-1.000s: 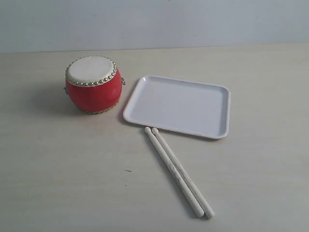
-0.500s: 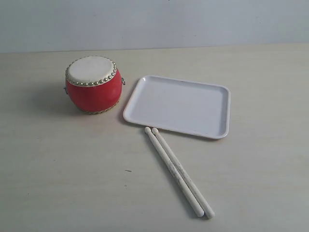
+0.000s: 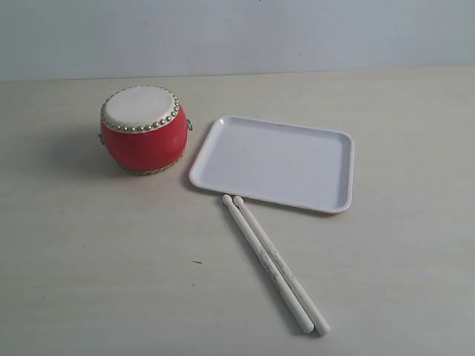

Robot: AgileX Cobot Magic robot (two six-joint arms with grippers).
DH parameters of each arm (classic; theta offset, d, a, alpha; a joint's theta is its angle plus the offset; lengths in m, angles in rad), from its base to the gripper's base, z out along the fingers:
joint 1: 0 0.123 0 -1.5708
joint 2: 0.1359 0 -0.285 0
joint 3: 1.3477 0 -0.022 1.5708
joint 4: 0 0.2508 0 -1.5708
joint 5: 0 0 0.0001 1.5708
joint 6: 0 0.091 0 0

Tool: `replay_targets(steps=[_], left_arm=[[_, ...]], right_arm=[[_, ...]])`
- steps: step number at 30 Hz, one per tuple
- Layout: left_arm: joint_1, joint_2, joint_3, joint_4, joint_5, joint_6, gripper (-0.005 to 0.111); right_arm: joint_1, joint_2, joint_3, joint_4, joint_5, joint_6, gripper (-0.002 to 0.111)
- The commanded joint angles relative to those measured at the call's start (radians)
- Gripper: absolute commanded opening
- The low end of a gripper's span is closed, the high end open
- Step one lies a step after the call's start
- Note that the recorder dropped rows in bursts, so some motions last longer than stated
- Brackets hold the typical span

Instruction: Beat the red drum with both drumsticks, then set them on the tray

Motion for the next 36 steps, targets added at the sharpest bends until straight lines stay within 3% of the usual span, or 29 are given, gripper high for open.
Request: replay_targets(steps=[1,6,11,14,19,25,29,31,35,36], left_arm=[[0.001,0.152,-0.166,0.332,-0.108,-0.319,0.0],[0.001,0.373,-0.323,0.618,-0.176,-0.651,0.0],[0.001,0.588,-0.448,1.058,-0.344,-1.03,0.0],[0.001,0.693,-0.478,1.093,-0.429,-1.03,0.0],[-0.002,0.805,-0.478,1.128,-0.446,-1.03,0.0],[-0.002,0.824,-0.478,1.145,-0.505,-1.03,0.0],[-0.002,0.824,-0.555,1.192,-0.359,-1.027,0.0],[-0.002,0.824,-0.611,1.192,-0.287,-0.902,0.0],[-0.002,0.789,-0.662,1.192,-0.231,-0.842,0.0],[-0.002,0.771,-0.688,1.192,-0.196,-0.722,0.0]], right_arm=[[-0.004,-0.007,0.005,-0.001,-0.006,-0.003,0.0],[-0.004,-0.007,0.005,-0.001,-0.006,-0.003,0.0],[-0.004,-0.007,0.005,-0.001,-0.006,-0.003,0.0],[-0.004,-0.007,0.005,-0.001,-0.006,-0.003,0.0],[-0.004,-0.007,0.005,-0.001,-0.006,-0.003,0.0],[-0.004,-0.007,0.005,-0.001,-0.006,-0.003,0.0],[-0.004,-0.007,0.005,-0.001,-0.006,-0.003,0.0],[-0.004,-0.007,0.005,-0.001,-0.006,-0.003,0.0],[-0.004,-0.007,0.005,-0.001,-0.006,-0.003,0.0],[-0.004,-0.007,0.005,-0.001,-0.006,-0.003,0.0]])
